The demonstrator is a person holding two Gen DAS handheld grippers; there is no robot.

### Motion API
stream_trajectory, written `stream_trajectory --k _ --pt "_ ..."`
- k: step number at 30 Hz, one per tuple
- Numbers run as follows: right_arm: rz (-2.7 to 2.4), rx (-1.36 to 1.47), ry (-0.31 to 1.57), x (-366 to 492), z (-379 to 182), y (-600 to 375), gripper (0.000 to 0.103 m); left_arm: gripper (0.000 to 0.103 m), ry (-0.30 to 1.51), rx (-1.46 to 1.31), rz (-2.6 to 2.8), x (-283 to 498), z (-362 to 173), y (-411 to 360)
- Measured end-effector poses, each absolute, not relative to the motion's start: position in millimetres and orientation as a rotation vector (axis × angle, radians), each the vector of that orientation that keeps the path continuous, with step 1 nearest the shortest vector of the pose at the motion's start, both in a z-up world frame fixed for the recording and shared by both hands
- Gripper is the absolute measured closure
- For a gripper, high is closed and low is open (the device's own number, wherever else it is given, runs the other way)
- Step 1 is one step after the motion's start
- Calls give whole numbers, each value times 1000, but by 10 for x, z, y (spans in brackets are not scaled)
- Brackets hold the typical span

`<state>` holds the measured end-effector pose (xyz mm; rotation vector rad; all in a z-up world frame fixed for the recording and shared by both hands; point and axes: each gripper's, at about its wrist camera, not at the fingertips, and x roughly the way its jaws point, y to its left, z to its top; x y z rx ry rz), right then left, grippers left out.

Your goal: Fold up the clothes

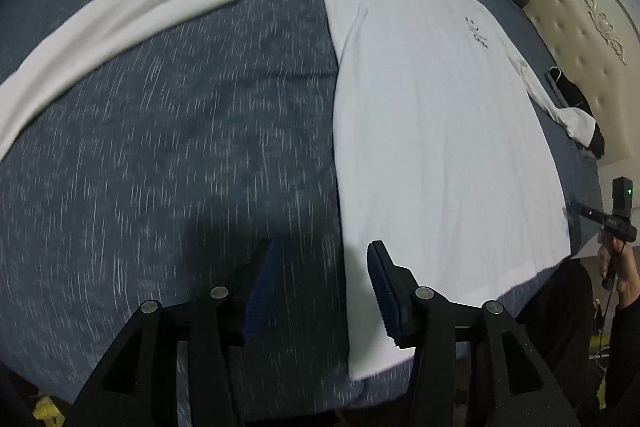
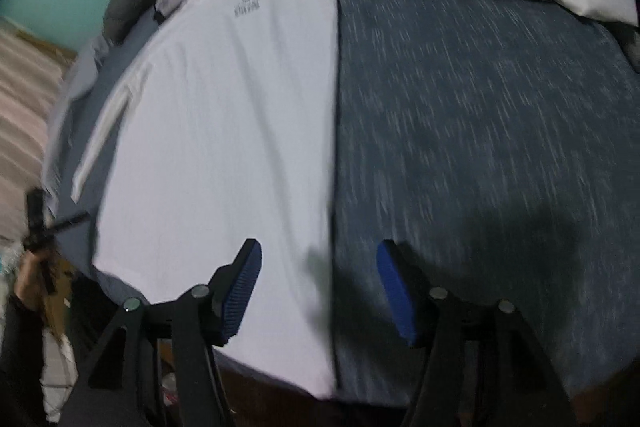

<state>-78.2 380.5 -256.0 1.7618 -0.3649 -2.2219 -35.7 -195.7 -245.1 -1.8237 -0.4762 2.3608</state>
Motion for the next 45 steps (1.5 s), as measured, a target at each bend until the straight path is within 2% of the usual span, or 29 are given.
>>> stream_trajectory --k 5,15,18,21,23,32,34,35,36,45 --pt "-2162 1814 -375 -611 -2668 3749 42 47 -436 -1848 2326 -181 -2429 -1897" --pt "-2092 1845 -441 -455 -2759 3707 42 47 -505 -1871 2241 -104 -2612 -1763" --pt "-2080 1852 -424 -428 -2761 3668 45 47 -484 -1902 2208 -118 -2718 -1683" --pt "-2084 1844 -454 -376 -2753 3694 52 47 -477 -1926 2183 -115 -2805 -1627" --pt "-2078 1835 -483 -352 -2742 3717 62 47 -485 -1929 2175 -114 -2824 -1618" --pt "-2040 1814 -462 -326 -2768 3692 93 47 -531 -1926 2161 -54 -2835 -1672" --pt "-2035 1795 -465 -334 -2750 3672 96 61 -522 -1923 2159 -44 -2831 -1662" --pt "-2036 1787 -463 -331 -2730 3666 97 86 -530 -1919 2150 -38 -2832 -1660" --pt "-2040 1777 -458 -335 -2703 3650 98 96 -533 -1912 2149 -29 -2822 -1658" --pt "-2099 1635 -403 -391 -2161 3784 100 100 -404 -1775 2202 171 -2210 -1548"
